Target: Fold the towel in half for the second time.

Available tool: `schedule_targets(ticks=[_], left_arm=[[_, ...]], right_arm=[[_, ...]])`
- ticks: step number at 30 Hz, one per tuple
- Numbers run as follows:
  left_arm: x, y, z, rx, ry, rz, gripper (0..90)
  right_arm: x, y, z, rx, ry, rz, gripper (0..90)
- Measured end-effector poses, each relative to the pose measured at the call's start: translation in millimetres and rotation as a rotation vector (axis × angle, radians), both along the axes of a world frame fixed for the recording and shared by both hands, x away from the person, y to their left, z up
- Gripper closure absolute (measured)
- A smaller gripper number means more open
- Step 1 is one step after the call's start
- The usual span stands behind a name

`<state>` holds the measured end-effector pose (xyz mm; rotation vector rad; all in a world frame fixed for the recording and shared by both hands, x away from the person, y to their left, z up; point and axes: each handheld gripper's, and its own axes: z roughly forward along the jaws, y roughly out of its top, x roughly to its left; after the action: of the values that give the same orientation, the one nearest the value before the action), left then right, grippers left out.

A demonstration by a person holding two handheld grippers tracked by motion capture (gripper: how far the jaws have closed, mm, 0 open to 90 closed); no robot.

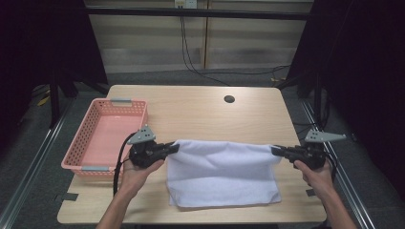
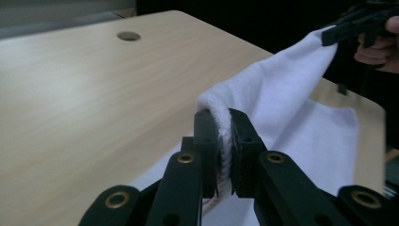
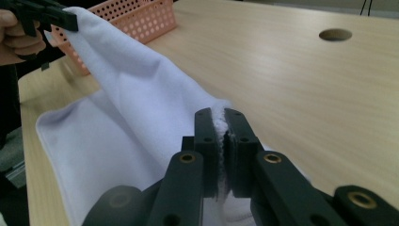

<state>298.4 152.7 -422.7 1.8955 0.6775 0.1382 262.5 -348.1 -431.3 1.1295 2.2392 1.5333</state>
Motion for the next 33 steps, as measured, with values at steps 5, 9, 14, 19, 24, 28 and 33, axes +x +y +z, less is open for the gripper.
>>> schedule_targets(ticks=[5,9,14,19,24,28,33], left_arm=[[-21.7,11.6,-14.8,0.023,0.028,0.003,83.6],[-37.5,12.2,-36.1,0.088,0.058,-0.022,83.3],[-49.8,12.1,-45.3,0.131,0.104,-0.086,82.5],[-64.8,15.8,-48.6,0.177,0.109,-0.102,81.4],[-73.3,26.2,-47.6,0.162,0.125,-0.131,75.9],[-67.8,37.2,-44.0,0.117,0.123,-0.069,66.4],[-45.7,23.6,-42.5,0.112,0.13,-0.043,58.6]], right_arm=[[-25.0,-3.7,-9.2,-0.032,0.026,0.011,84.4],[-41.7,-3.1,-24.2,-0.068,0.082,0.034,81.2],[-61.0,-1.2,-38.4,-0.133,0.145,0.055,79.3],[-76.6,-5.6,-39.0,-0.135,0.154,0.078,75.2],[-85.0,-6.0,-33.6,-0.105,0.145,0.079,71.4],[-84.9,-7.1,-30.0,-0.071,0.13,0.055,67.3],[-66.0,2.0,-33.2,-0.141,0.14,-0.012,62.1]])
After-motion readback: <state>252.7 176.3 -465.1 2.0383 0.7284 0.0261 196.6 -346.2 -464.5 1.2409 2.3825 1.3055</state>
